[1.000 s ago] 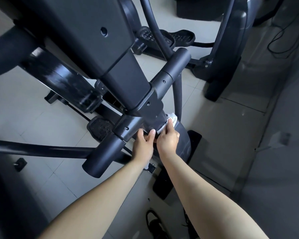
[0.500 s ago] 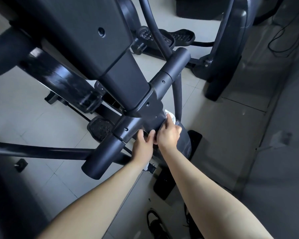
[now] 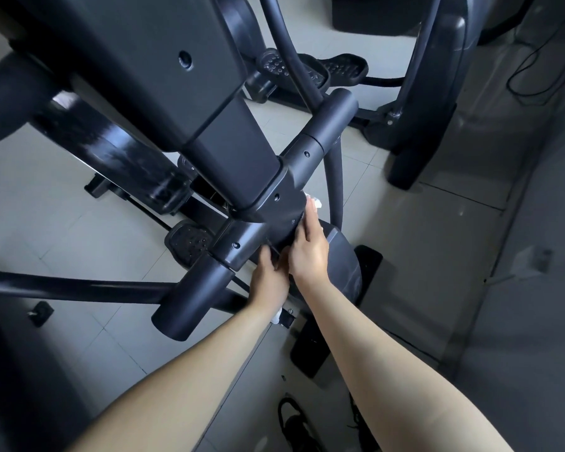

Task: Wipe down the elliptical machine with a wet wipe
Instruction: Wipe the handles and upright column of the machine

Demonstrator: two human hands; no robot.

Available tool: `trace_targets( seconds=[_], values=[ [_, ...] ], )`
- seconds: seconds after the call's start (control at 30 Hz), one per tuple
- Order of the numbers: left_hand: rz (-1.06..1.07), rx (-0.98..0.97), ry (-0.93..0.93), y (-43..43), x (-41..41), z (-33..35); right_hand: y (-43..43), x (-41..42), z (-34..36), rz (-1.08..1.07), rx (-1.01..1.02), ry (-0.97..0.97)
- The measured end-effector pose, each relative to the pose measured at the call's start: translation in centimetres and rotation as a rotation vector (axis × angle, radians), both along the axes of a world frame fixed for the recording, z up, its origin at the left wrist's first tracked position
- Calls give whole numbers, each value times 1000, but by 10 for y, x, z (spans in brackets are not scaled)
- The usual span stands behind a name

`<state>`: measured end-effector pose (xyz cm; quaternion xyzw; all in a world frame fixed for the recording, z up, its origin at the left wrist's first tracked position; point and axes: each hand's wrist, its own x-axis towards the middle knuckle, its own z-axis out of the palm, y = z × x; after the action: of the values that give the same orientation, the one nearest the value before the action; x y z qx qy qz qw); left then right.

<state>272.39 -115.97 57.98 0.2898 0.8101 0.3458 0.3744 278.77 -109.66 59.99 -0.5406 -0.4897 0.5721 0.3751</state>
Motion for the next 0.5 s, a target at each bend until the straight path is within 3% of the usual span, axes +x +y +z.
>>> trace_targets(
  seconds=[0.23, 0.33, 0.5],
  values=[
    [-26, -13, 35, 1, 4, 8, -28, 12, -30, 73, -81, -83],
    [-31, 0, 29, -1, 3, 7, -45, 15, -31, 80, -161, 54],
    [-66, 17, 18, -2, -3, 9, -37, 19, -4, 83, -94, 281]
  ],
)
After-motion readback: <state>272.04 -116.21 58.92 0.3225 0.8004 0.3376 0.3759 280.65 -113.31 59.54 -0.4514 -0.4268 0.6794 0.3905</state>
